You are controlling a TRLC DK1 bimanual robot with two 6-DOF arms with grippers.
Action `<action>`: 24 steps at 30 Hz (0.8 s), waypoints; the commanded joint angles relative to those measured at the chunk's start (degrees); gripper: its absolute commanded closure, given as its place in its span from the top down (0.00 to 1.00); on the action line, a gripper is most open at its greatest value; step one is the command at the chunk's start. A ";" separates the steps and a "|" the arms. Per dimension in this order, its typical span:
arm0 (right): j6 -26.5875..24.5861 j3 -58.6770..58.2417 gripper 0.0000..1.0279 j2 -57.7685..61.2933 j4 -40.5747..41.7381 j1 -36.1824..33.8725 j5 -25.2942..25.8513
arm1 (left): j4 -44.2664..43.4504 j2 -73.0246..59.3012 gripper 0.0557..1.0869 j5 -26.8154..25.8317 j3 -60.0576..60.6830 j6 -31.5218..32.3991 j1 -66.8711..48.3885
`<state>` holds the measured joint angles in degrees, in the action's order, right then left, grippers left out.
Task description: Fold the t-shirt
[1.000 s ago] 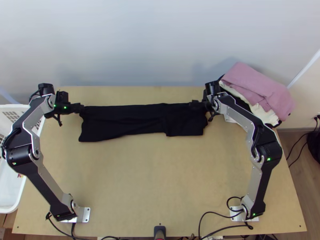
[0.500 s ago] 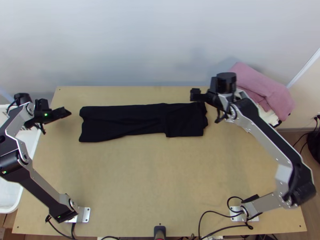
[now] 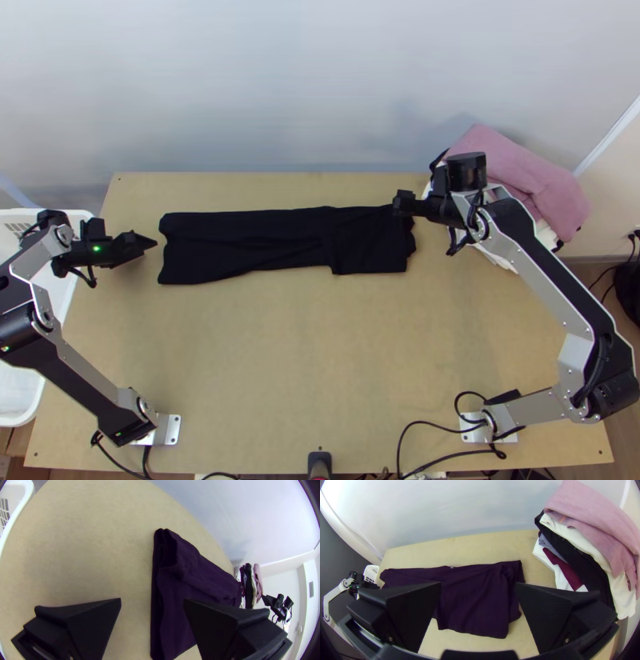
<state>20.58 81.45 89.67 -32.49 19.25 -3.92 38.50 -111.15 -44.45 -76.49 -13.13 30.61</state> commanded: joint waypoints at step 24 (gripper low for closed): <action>0.08 1.34 0.96 0.42 -1.26 -1.05 -0.30 | -6.95 -6.71 0.89 7.62 -3.49 6.88 -18.92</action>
<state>20.56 81.47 89.67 -33.54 18.65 -3.95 31.46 -115.09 -38.24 -80.34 -8.38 14.15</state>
